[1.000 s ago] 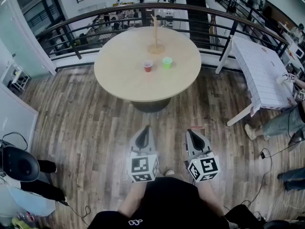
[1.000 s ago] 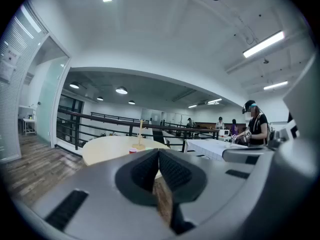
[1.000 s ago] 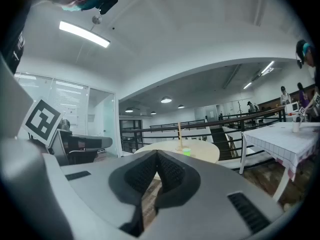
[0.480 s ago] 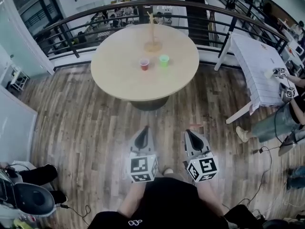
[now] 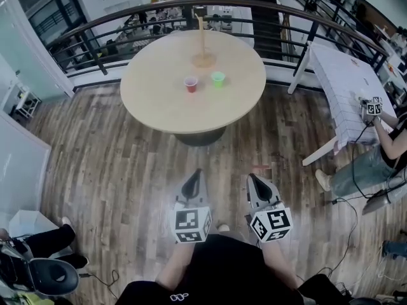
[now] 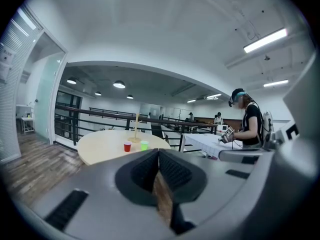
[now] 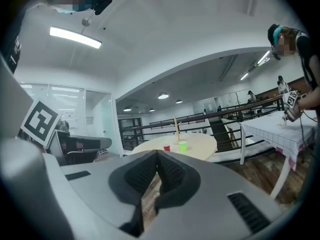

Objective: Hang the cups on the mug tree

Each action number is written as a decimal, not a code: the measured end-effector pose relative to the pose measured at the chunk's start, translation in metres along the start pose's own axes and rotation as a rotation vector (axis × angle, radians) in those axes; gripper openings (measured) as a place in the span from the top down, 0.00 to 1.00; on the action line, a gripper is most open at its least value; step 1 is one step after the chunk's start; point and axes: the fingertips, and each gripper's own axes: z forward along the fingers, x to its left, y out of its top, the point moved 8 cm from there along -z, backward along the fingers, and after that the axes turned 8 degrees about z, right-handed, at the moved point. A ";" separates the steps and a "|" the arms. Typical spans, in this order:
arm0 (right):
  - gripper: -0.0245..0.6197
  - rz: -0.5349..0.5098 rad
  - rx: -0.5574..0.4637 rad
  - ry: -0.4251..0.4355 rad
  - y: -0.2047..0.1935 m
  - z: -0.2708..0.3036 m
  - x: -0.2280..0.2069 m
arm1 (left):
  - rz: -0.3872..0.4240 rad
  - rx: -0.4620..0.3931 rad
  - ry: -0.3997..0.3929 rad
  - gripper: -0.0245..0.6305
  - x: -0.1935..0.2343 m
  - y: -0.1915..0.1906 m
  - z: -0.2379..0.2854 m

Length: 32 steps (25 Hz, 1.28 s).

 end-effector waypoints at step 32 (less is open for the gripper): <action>0.95 -0.006 0.030 -0.024 0.080 0.350 -0.094 | -0.050 0.049 -0.007 0.94 0.177 0.052 0.337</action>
